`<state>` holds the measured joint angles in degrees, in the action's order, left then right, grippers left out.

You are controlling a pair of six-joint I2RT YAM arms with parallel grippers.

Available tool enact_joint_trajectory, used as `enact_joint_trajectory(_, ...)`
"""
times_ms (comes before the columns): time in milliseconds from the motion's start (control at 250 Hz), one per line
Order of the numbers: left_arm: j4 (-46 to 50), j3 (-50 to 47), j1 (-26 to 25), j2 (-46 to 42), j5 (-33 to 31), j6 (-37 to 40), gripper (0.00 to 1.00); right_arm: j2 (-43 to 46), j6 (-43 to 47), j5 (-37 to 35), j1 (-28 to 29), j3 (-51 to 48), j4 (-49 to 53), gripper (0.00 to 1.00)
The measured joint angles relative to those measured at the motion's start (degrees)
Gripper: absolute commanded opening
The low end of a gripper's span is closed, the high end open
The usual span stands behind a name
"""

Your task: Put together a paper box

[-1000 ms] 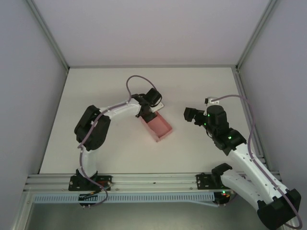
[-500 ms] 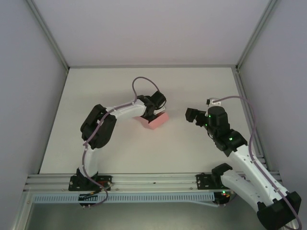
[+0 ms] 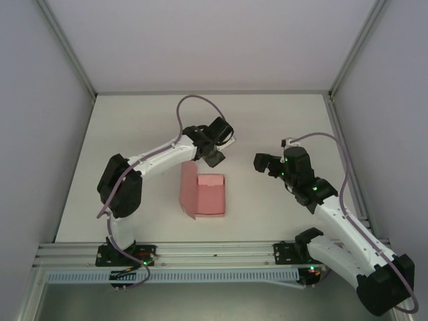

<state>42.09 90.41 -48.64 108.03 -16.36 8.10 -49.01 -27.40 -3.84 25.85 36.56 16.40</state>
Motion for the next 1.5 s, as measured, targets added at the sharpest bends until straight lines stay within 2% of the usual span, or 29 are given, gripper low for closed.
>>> enact_joint_trajectory(80,0.22,0.0,0.0,-0.39,-0.02,-1.14,0.81,-1.53,1.99,4.26,0.0,-1.57,-2.69,1.0)
enact_joint_trajectory(84,0.22,0.0,0.0,-0.44,-0.07,-1.18,0.83,-1.7,2.14,4.55,0.0,-1.6,-2.8,1.0)
enact_joint_trajectory(96,0.22,0.0,0.0,-0.52,-0.09,-2.05,0.96,-2.23,2.54,5.27,0.0,-1.6,-2.95,1.0)
enact_joint_trajectory(112,0.22,-0.02,0.0,-0.76,-0.09,-2.01,1.0,-3.08,3.17,6.38,0.0,-1.55,-3.45,1.0)
enact_joint_trajectory(236,-0.83,-1.49,0.11,-5.46,-1.09,-7.89,1.0,-13.57,10.86,16.11,0.0,2.27,-4.98,1.0)
enact_joint_trajectory(343,-3.63,-6.8,1.84,-15.21,-1.49,-14.38,1.0,-24.94,20.24,24.44,0.02,9.81,-4.9,0.96)
enact_joint_trajectory(439,-7.28,-14.53,6.88,-26.1,-1.4,-19.69,1.0,-33.05,28.48,29.79,0.79,16.74,-4.02,0.94)
enact_joint_trajectory(519,-9.9,-22.05,13.27,-34.6,-0.81,-23.76,1.0,-38.88,35.87,32.06,2.86,22.29,-1.73,0.88)
enact_joint_trajectory(591,-11.02,-27.89,18.67,-39.63,0.07,-26.47,1.0,-43.71,42.18,33.24,6.03,27.06,1.42,0.82)
enact_joint_trajectory(675,-11.47,-33.64,22.38,-43.01,1.14,-28.59,1.0,-48.39,47.15,33.83,9.11,31.06,4.87,0.73)
enact_joint_trajectory(719,-11.43,-35.8,23.23,-43.93,1.73,-29.29,1.0,-50.73,49.59,34.27,10.47,32.59,6.43,0.67)
enact_joint_trajectory(767,-11.45,-37.46,23.63,-44.48,2.27,-30.03,1.0,-52.96,50.93,34.58,11.23,33.86,8.02,0.65)
enact_joint_trajectory(815,-11.5,-38.58,23.87,-44.68,2.86,-30.56,1.0,-54.73,52.13,34.77,11.39,34.47,9.03,0.59)
enact_joint_trajectory(1010,-12.68,-39.17,23.91,-44.68,4.39,-31.58,1.0,-59.1,55.12,35.23,11.28,35.67,12.48,0.54)
enact_joint_trajectory(1102,-13.66,-39.17,23.91,-44.37,5.05,-31.74,1.0,-60.59,56.0,35.15,11.3,36.59,13.22,0.42)
enact_joint_trajectory(1162,-14.25,-39.17,23.91,-43.91,5.38,-31.78,1.0,-61.4,56.26,34.99,11.34,37.2,13.57,0.4)
enact_joint_trajectory(1310,-14.78,-39.39,23.91,-42.58,6.01,-31.78,1.0,-61.72,56.04,33.86,11.76,37.38,13.51,0.19)
enact_joint_trajectory(1378,-14.91,-39.58,23.91,-42.12,6.1,-31.78,1.0,-61.88,55.71,32.72,12.11,37.38,13.46,0.13)
enact_joint_trajectory(1497,-15.08,-39.58,23.91,-41.59,6.1,-31.78,1.0,-61.9,54.71,30.21,12.96,37.11,11.65,0.1)
